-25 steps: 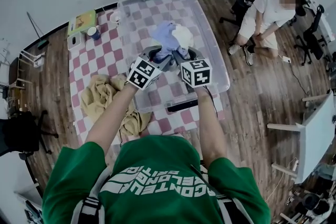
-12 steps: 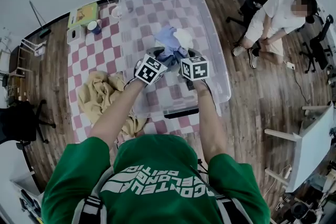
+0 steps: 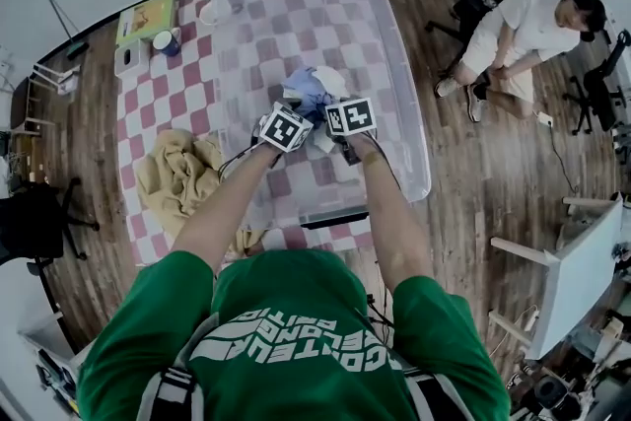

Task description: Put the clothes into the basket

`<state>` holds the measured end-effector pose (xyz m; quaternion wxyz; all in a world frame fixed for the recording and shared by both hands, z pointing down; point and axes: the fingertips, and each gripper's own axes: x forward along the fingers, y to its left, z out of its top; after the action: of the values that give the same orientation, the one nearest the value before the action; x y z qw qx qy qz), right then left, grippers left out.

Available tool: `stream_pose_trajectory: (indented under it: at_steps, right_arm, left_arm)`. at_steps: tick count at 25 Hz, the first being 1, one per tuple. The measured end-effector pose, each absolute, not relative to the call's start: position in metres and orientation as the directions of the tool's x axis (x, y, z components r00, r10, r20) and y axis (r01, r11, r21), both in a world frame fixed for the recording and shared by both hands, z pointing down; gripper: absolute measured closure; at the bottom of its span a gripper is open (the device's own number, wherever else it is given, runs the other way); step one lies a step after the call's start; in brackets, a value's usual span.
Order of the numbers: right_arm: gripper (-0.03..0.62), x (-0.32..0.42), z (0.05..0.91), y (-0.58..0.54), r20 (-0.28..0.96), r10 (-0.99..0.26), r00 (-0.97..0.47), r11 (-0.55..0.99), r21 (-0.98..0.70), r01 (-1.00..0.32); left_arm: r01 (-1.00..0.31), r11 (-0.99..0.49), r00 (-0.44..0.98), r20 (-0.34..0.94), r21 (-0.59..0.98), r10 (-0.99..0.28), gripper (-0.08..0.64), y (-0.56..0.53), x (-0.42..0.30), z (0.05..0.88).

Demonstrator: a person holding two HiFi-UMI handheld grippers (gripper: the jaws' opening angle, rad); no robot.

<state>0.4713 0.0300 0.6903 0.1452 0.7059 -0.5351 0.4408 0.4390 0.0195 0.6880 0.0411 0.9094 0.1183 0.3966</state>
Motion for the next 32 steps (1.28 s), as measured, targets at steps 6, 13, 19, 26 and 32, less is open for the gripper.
stream_pose_trajectory:
  at_steps: [6,13,19,26,32]
  right_arm:
    - [0.453,0.454,0.733,0.042,0.827,-0.56,-0.05,-0.393,-0.319,-0.862]
    - [0.446,0.451,0.741,0.045,0.845,-0.531,-0.059,-0.381,-0.301,-0.874]
    - [0.434,0.452,0.743,0.046,0.848,-0.527,-0.056,-0.381,-0.295,-0.877]
    - [0.341,0.463,0.745,0.049,0.856,-0.516,-0.018,-0.395,-0.256,-0.882]
    - [0.325,0.474,0.734,0.046,0.842,-0.539,0.024,-0.415,-0.24,-0.878]
  left_arm:
    - [0.165,-0.977,0.567,0.797,0.138,0.208,0.428,0.019,0.426,0.721]
    - [0.183,-0.973,0.526,0.822,0.139,0.217,0.428,0.02,0.422,0.73]
    - [0.179,-0.974,0.52,0.827,0.14,0.214,0.416,0.02,0.421,0.733]
    - [0.14,-0.983,0.529,0.831,0.115,0.173,0.336,0.008,0.422,0.736]
    - [0.124,-0.985,0.543,0.823,0.12,0.169,0.284,0.01,0.424,0.737]
